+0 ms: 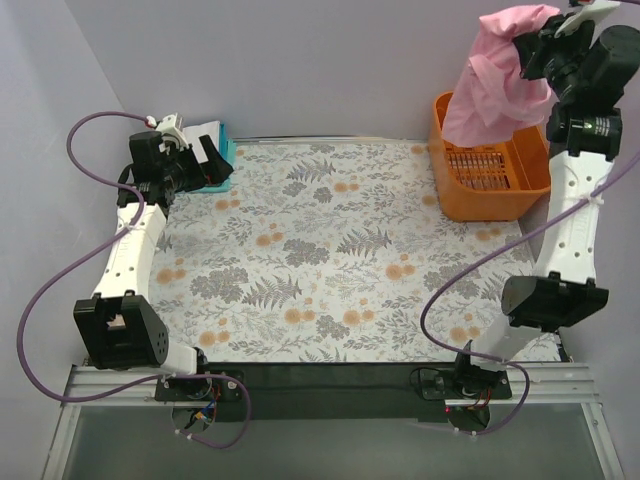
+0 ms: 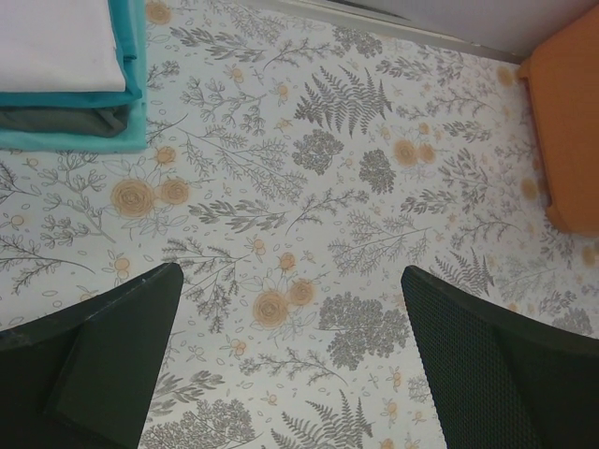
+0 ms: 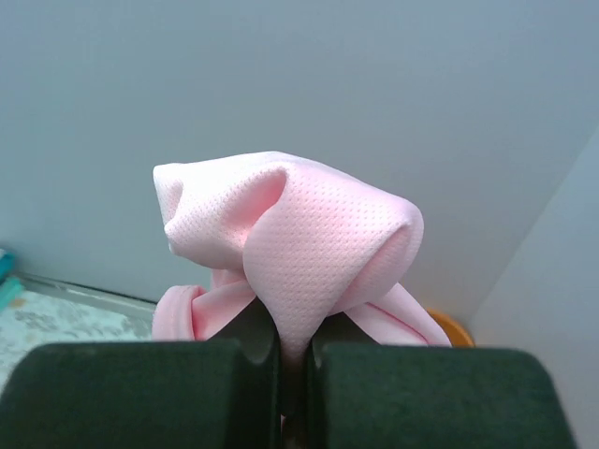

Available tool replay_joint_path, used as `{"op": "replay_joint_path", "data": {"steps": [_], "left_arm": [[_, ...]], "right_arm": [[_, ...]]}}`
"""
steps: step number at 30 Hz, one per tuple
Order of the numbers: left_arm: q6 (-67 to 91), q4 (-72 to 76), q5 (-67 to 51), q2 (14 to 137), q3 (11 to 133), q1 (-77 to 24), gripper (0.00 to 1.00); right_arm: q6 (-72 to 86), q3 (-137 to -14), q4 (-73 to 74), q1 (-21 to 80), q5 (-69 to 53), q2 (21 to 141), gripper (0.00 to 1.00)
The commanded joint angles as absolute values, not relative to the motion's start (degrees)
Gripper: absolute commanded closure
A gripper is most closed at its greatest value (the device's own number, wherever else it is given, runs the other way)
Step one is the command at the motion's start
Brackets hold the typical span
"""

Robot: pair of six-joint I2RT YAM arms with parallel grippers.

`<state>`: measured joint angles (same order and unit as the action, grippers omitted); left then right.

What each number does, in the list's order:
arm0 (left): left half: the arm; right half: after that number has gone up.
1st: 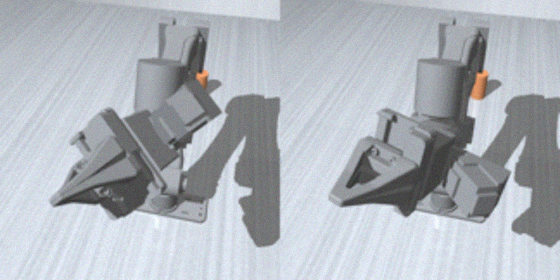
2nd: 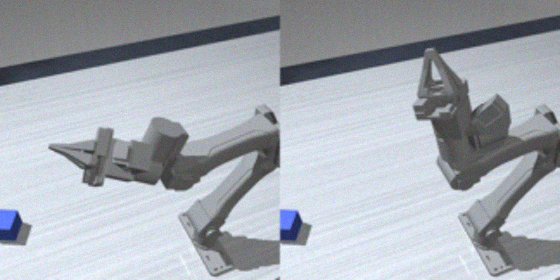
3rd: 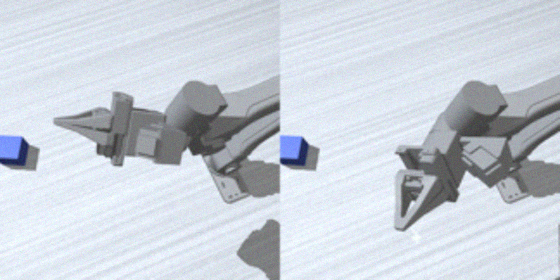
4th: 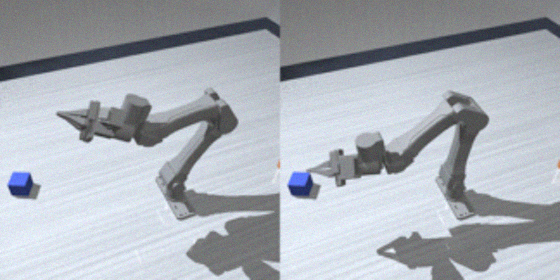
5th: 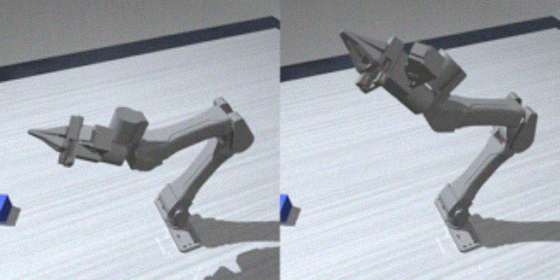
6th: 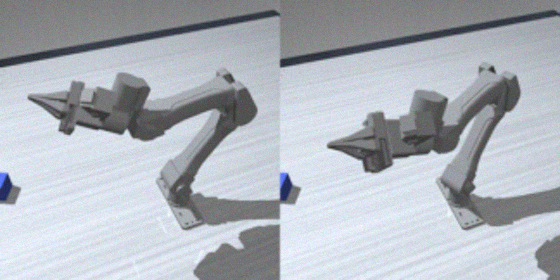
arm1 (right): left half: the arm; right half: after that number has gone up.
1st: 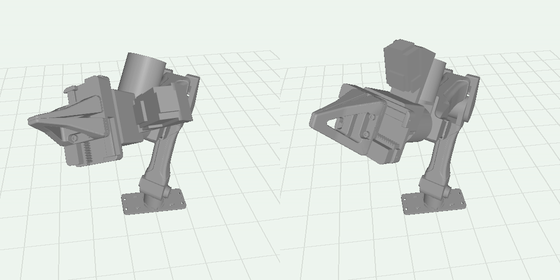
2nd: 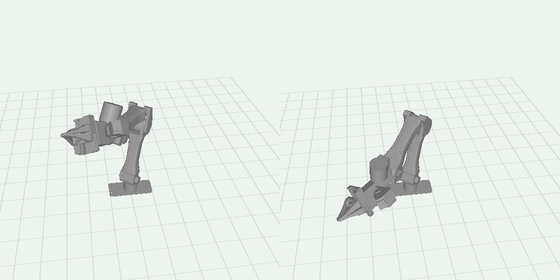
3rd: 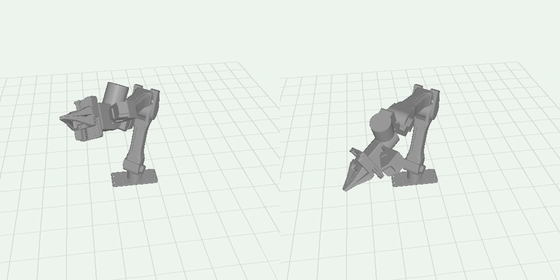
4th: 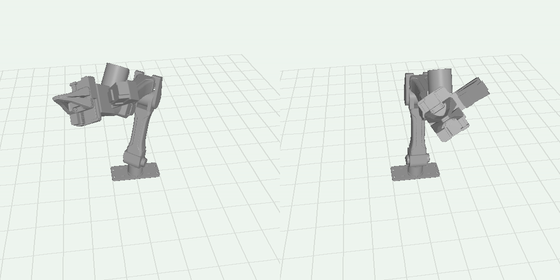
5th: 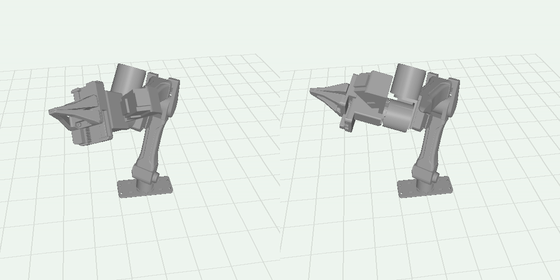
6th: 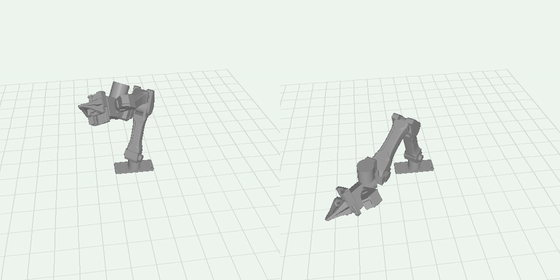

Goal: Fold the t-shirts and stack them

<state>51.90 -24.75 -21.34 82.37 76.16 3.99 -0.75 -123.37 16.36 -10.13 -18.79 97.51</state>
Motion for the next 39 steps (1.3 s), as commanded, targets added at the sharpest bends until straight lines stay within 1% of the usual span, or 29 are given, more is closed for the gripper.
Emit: {"op": "replay_joint_path", "data": {"steps": [1,5,8,11,12,14,15,18,19,20,21,22,25,26,27,28,29,30,32,33,34,36,37,39], "left_arm": [[53.52,-22.41,-22.15,77.52,76.38,3.87,0.02],[54.05,-21.8,-21.89,75.59,75.5,3.87,0.02],[54.05,-21.62,-21.01,74.1,75.06,3.78,0.02],[53.79,-21.27,-20.04,72.16,74.36,3.87,0.02],[53.7,-20.57,-20.39,71.46,73.92,3.95,0.02],[53.44,-19.69,-22.76,69.36,71.91,4.04,0.02],[53.44,-19.08,-23.46,68.91,71.37,4.04,0.02],[52.3,-18.98,-24.43,67.94,69.97,4.04,0.02],[51.77,-19.07,-24.61,67.85,69.7,4.04,0.02],[50.81,-19.42,-24.96,67.59,69.52,4.04,0.02],[50.45,-19.6,-25.05,67.5,69.35,4.04,0.02],[49.84,-19.77,-25.57,67.41,69.26,4.04,0.02],[46.42,-21.0,-29.34,67.59,68.91,4.04,0.02],[45.45,-21.53,-30.66,67.85,68.82,4.04,0.02],[43.18,-22.66,-33.72,68.46,68.64,4.04,0.02],[41.85,-23.72,-35.32,68.99,68.56,4.04,0.02],[39.66,-26.34,-37.51,69.6,68.55,4.04,0.02],[35.81,-27.67,-40.31,70.13,68.38,3.87,0.02],[31.49,-30.13,-42.0,71.1,66.72,3.34,0.02],[29.29,-32.5,-42.71,71.36,65.75,2.99,0.02],[24.22,-33.65,-42.89,71.19,63.92,1.51,0.02],[20.15,-35.33,-42.89,70.58,61.27,-1.12,0.06],[17.26,-35.42,-42.19,70.23,59.95,-3.93,0.11],[14.86,-34.72,-39.65,69.96,55.74,-7.71,0.16]], "right_arm": [[5.96,-123.84,9.86,-9.76,-27.75,94.4,0.99],[10.63,-123.31,2.49,-8.18,-32.16,89.49,0.99],[13.09,-120.34,-2.0,-5.63,-33.92,86.59,0.99],[11.96,-116.38,-2.37,-1.24,-35.42,83.69,0.99],[11.08,-112.02,-2.29,2.08,-35.33,82.8,0.99],[7.06,-105.94,-1.76,5.61,-34.55,79.48,0.99],[5.38,-99.38,-1.58,9.11,-33.58,78.41,0.99],[-1.74,-89.16,-0.88,15.53,-30.78,74.63,0.99],[-2.8,-83.03,-0.79,16.86,-29.89,73.92,0.99],[-5.07,-79.49,-0.62,19.31,-28.4,72.78,0.99],[-6.05,-76.41,-0.53,20.55,-27.08,72.43,0.99],[-6.93,-70.46,-0.53,21.87,-26.03,72.16,0.99],[-9.14,-62.61,-0.09,27.32,-23.03,73.91,0.99],[-9.05,-61.97,2.96,28.47,-23.29,76.35,0.94],[-9.14,-61.88,4.64,30.04,-23.99,77.94,0.74],[-9.05,-62.57,7.01,30.41,-24.52,79.44,0.62],[-9.05,-65.97,13.03,30.41,-25.04,82.93,0.52],[-9.31,-67.75,15.97,29.98,-24.09,84.36,0.42],[-10.19,-70.13,21.76,28.14,-24.43,85.78,0.37],[-10.28,-69.88,22.49,25.25,-26.0,85.17,0.34],[-10.54,-68.92,22.85,23.75,-26.71,84.3,0.23],[-11.33,-66.2,25.13,19.45,-27.94,81.4,0.14],[-11.86,-65.22,26.09,18.21,-27.86,80.6,0.14],[-13.62,-61.98,28.73,15.3,-27.69,79.54,0.16]]}}
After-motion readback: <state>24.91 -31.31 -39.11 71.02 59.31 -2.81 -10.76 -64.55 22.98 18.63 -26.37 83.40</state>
